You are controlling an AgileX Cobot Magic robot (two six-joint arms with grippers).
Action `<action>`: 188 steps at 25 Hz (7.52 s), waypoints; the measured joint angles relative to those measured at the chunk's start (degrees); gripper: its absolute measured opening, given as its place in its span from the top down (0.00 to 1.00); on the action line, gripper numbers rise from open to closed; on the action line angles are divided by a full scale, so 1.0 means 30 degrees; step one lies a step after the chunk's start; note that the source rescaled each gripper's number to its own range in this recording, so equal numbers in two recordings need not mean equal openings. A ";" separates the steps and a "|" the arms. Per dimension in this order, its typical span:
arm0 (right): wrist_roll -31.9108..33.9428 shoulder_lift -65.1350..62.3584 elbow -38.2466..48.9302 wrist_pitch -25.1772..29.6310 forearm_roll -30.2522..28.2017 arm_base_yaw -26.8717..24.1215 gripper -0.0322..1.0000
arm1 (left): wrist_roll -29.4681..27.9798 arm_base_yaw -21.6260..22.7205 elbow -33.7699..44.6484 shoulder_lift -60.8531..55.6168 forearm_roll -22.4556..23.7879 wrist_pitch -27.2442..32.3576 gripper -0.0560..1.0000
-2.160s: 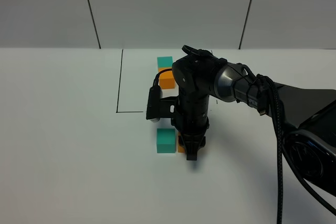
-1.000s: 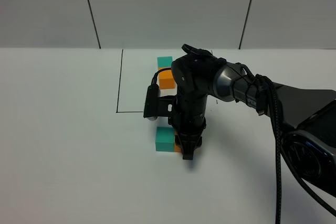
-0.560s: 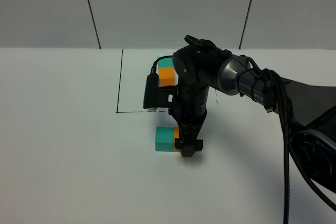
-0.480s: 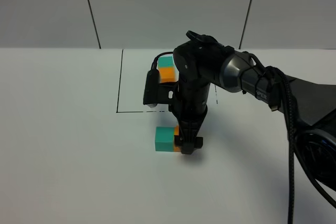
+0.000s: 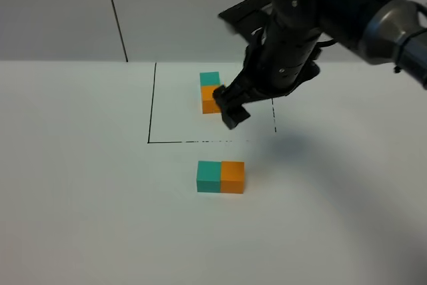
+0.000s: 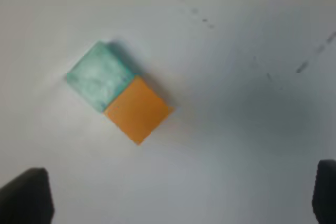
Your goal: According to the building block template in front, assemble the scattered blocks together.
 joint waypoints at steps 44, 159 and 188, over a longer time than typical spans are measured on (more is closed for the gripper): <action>-1.1619 0.7260 -0.1152 -0.1765 -0.0473 0.2359 0.00 | 0.0000 0.0000 0.0000 0.0000 0.0000 0.0000 0.34; 1.0909 0.3794 -0.0966 -0.1402 0.0919 0.2159 0.00 | 0.0000 0.0000 0.0000 0.0000 0.0000 0.0000 0.34; 0.9311 -1.9386 2.1763 -0.4478 0.0276 -0.6455 0.03 | 0.0000 0.0000 0.0000 0.0000 0.0000 0.0000 0.34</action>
